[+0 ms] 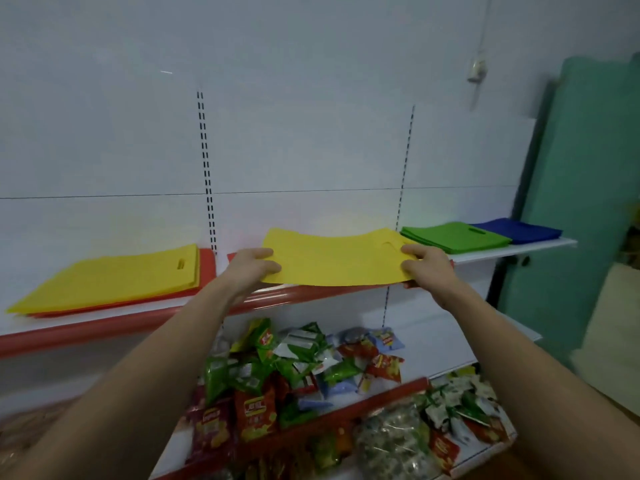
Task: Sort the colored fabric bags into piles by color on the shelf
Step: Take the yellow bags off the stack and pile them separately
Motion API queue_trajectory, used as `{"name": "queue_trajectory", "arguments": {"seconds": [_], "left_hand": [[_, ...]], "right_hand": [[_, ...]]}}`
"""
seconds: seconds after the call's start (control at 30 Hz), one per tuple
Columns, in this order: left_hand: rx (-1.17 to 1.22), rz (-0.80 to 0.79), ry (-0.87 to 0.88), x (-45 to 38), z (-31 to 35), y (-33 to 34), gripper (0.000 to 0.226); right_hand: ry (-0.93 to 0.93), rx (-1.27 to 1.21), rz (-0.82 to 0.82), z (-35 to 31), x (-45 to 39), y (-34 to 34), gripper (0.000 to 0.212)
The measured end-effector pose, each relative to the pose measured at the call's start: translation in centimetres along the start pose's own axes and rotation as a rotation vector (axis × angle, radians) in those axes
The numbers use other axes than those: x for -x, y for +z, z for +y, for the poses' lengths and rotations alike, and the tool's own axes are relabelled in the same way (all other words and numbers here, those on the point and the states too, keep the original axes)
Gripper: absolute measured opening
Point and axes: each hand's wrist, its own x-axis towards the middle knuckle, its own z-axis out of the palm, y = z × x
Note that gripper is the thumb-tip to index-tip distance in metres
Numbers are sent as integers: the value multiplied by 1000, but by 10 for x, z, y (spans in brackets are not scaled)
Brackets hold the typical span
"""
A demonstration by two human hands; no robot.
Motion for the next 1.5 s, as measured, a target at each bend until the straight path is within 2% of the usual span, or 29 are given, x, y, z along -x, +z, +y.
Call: {"name": "queue_trajectory", "arguments": {"seconds": [0.23, 0.47, 0.73, 0.93, 1.1, 1.3, 1.5], "left_hand": [[0, -79, -21, -10, 9, 90, 62], [22, -145, -70, -54, -10, 145, 66], [-82, -32, 14, -123, -26, 183, 70], [-54, 16, 38, -178, -13, 197, 73], [-145, 59, 38, -212, -1, 213, 74], [-235, 223, -82, -240, -9, 241, 70], [-608, 248, -214, -246, -11, 271, 73]], "right_hand": [[79, 3, 35, 53, -13, -71, 48], [106, 27, 59, 101, -58, -91, 47], [98, 81, 14, 134, -152, -95, 48], [62, 128, 24, 144, -229, -93, 48], [30, 145, -10, 152, -289, -96, 43], [-64, 228, -81, 171, -357, -94, 42], [-164, 453, -222, 196, -393, -92, 45]]}}
